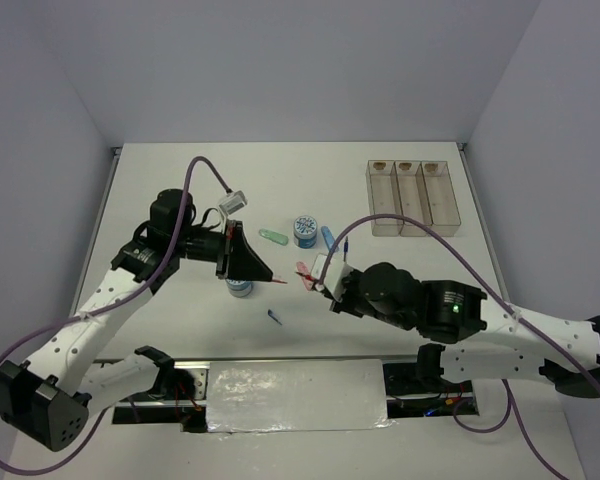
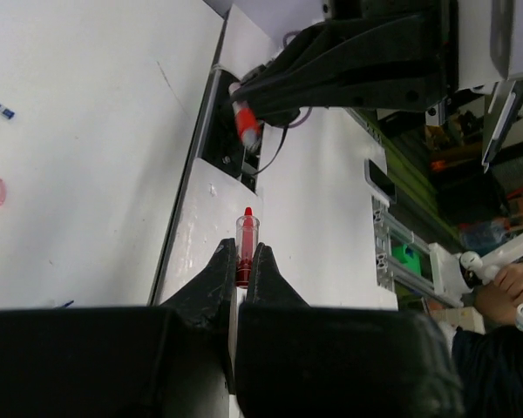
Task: Sort the stationery into containers
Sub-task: Close the pen cap on the pen.
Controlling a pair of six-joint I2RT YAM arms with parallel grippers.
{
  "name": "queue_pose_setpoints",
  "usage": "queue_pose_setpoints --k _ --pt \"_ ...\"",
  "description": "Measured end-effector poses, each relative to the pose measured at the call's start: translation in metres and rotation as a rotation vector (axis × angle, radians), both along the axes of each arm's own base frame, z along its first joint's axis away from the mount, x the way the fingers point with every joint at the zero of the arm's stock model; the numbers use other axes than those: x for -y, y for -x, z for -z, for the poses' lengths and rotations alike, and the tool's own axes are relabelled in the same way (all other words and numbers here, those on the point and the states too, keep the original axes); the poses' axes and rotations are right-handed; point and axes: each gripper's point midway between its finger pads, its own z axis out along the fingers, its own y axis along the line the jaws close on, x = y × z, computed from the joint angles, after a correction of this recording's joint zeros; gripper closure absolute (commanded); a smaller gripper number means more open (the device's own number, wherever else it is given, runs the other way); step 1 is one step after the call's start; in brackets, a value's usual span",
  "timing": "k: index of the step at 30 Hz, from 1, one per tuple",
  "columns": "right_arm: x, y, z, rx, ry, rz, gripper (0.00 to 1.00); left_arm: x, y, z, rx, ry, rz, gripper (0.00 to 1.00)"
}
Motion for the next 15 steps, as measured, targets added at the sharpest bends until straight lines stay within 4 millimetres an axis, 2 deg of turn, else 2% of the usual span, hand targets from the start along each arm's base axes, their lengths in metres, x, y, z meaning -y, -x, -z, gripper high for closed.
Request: queue_pose_setpoints --k 3,7,15 --pt "-0.017 0.010 0.003 -0.039 0.027 -0.072 1.00 0.002 0.012 -0.005 0.047 0.012 0.036 1.00" --pt "-0.025 0.019 0.011 -0.094 0.095 -0.121 1.00 0.007 0.023 -0.003 0.076 0.013 0.080 1.00" --pt "-0.022 0.026 0.018 -0.131 0.144 -0.137 1.00 0.007 0.021 0.013 0.078 -0.034 0.074 1.00"
